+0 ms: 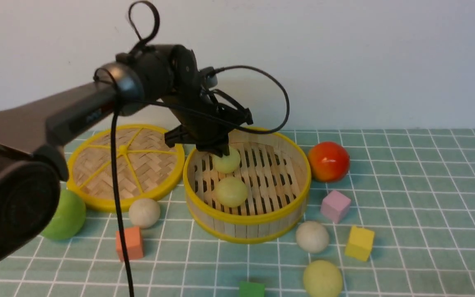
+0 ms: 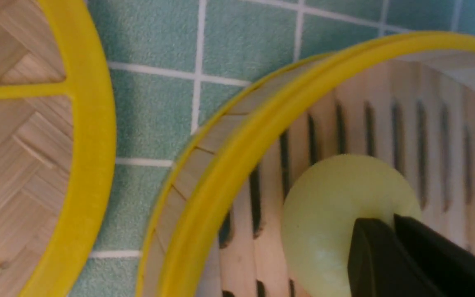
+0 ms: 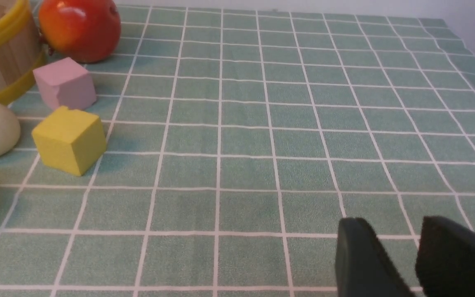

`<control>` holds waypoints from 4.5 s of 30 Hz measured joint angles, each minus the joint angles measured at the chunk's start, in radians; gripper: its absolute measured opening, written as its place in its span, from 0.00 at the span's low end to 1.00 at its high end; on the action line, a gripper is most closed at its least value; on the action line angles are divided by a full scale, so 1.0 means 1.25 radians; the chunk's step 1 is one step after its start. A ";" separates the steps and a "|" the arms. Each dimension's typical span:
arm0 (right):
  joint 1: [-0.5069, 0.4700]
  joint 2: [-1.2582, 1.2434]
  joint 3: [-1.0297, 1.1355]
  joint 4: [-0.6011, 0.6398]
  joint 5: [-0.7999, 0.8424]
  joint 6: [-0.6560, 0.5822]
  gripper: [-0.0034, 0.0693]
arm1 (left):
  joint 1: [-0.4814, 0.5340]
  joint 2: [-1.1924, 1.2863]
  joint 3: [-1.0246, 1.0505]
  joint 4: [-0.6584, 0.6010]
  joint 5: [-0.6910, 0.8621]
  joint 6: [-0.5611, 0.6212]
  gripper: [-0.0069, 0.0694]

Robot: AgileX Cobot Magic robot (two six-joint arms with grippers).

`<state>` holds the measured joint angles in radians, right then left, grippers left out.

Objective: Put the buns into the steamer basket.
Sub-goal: Use the left arm to put the steamed stuffed bun into the steamer, then use the left arm to grab a steamed stuffed bun, then use the left arm to put the steamed stuffed bun into the steamer, then use the right arm to grab a steamed stuffed bun

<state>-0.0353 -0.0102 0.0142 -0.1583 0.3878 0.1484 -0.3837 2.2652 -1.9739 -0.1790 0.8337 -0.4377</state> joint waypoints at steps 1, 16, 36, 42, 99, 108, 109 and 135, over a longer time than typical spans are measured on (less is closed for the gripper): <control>0.000 0.000 0.000 0.000 0.000 0.000 0.37 | 0.000 0.002 0.000 0.005 0.000 0.000 0.19; 0.000 0.000 0.000 0.000 0.000 0.000 0.37 | 0.024 -0.173 -0.002 0.090 0.262 0.010 0.64; 0.000 0.000 0.000 0.000 0.000 0.000 0.37 | 0.037 -0.340 0.478 0.194 -0.002 -0.057 0.52; 0.000 0.000 0.000 0.000 0.000 0.000 0.37 | 0.051 -0.295 0.479 0.214 -0.042 -0.070 0.51; 0.000 0.000 0.000 0.000 0.000 0.000 0.37 | -0.093 0.021 -0.109 -0.090 -0.027 0.083 0.11; 0.000 0.000 0.000 0.000 0.000 0.000 0.37 | -0.094 0.094 -0.152 -0.064 -0.024 0.049 0.30; 0.000 0.000 0.000 0.000 0.000 0.000 0.37 | -0.094 0.095 -0.153 -0.062 -0.024 0.048 0.35; 0.000 0.000 0.000 0.000 0.000 0.000 0.37 | -0.047 -0.540 -0.080 0.143 0.323 0.066 0.24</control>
<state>-0.0353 -0.0102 0.0142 -0.1583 0.3878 0.1484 -0.4423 1.5899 -2.0741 0.0000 1.2376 -0.3547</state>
